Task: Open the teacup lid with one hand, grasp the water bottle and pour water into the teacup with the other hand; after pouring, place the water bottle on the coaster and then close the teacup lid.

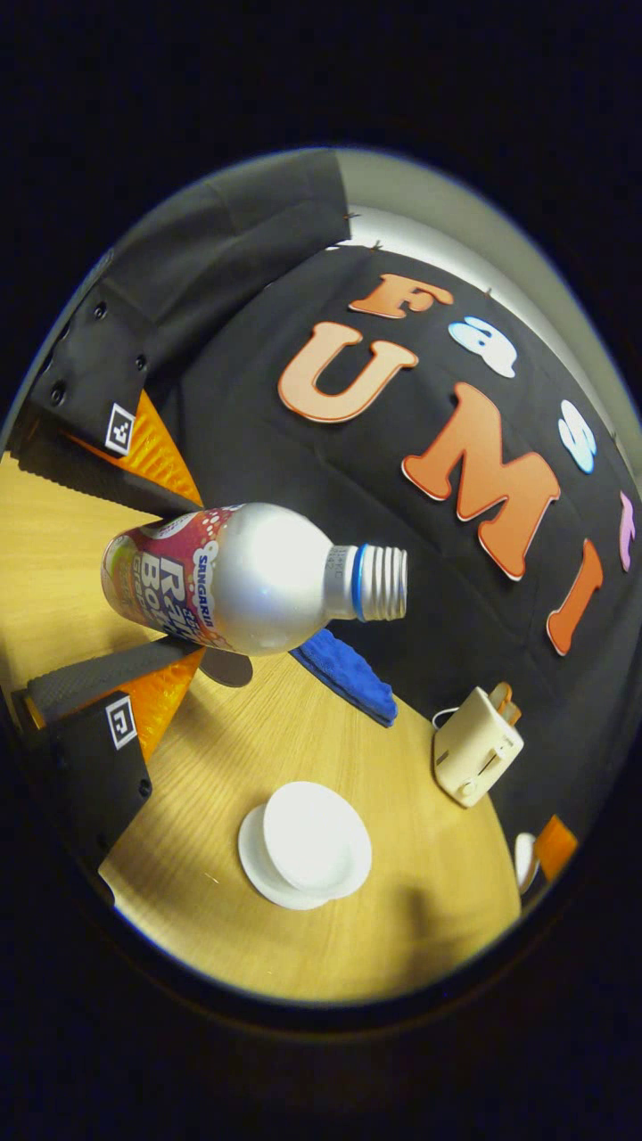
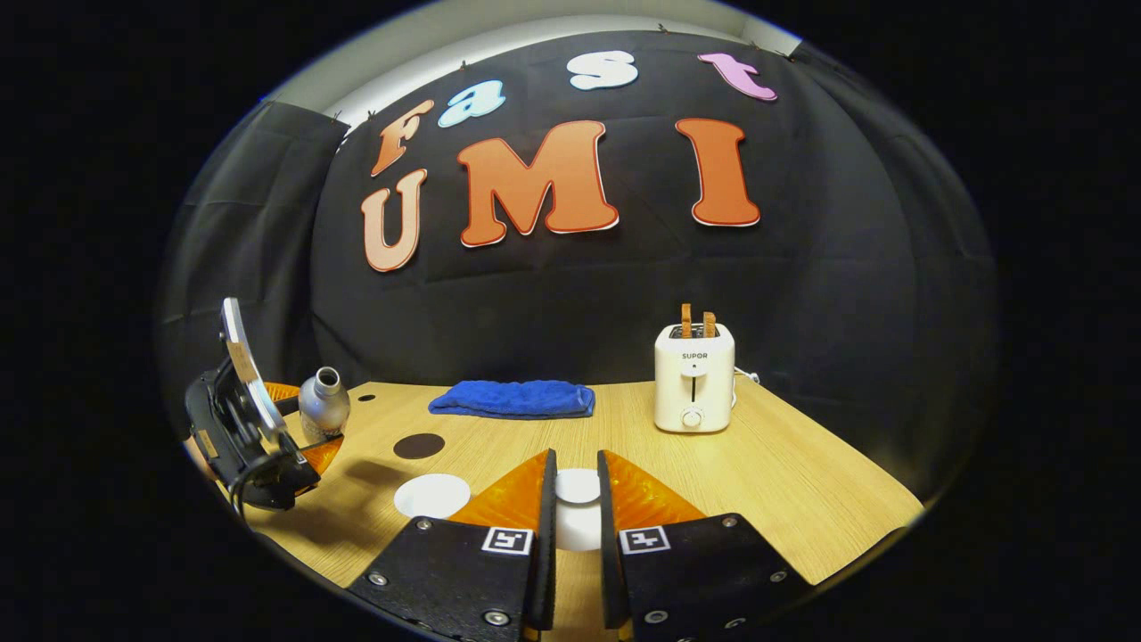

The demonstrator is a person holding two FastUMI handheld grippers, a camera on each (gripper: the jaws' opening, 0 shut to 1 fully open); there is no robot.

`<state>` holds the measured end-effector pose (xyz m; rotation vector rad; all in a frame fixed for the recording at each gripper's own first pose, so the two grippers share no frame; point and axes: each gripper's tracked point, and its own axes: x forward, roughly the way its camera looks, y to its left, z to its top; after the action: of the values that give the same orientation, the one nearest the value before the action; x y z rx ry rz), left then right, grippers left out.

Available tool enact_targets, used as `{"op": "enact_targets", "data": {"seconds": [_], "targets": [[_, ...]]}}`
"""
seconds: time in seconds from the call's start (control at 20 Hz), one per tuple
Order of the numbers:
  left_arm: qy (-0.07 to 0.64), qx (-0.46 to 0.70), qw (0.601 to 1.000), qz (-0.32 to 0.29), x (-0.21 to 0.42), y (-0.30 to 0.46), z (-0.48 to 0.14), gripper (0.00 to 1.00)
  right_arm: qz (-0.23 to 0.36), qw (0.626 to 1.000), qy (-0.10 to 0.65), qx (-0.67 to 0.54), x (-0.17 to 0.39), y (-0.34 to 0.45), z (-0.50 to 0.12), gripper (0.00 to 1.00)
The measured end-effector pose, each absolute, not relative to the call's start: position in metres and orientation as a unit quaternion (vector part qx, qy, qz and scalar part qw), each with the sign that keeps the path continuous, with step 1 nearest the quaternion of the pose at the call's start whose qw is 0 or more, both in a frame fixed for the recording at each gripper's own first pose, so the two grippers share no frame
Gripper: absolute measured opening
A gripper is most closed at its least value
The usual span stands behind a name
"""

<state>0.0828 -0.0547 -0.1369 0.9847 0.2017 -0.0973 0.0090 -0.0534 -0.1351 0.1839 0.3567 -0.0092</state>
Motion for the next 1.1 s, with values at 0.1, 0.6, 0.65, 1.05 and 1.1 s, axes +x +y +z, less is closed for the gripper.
{"op": "enact_targets", "data": {"seconds": [0.1,0.6,0.65,1.05,1.1], "targets": [[0.090,0.506,0.856,-0.053,0.080,-0.057,-0.139,0.79,-0.008,0.979,0.178,0.097,0.007,-0.058,-0.137,0.21],[0.054,0.647,0.755,-0.094,0.094,-0.068,-0.150,0.87,-0.023,0.979,0.179,0.097,-0.001,-0.074,-0.142,0.22],[0.050,0.656,0.747,-0.097,0.097,-0.070,-0.150,0.87,-0.023,0.979,0.178,0.096,-0.001,-0.074,-0.142,0.21],[0.003,0.728,0.677,-0.110,0.103,-0.091,-0.137,0.81,-0.021,0.980,0.177,0.087,-0.003,-0.072,-0.141,0.21],[-0.002,0.736,0.668,-0.112,0.101,-0.094,-0.136,0.80,-0.019,0.980,0.176,0.086,-0.004,-0.072,-0.141,0.22]]}}
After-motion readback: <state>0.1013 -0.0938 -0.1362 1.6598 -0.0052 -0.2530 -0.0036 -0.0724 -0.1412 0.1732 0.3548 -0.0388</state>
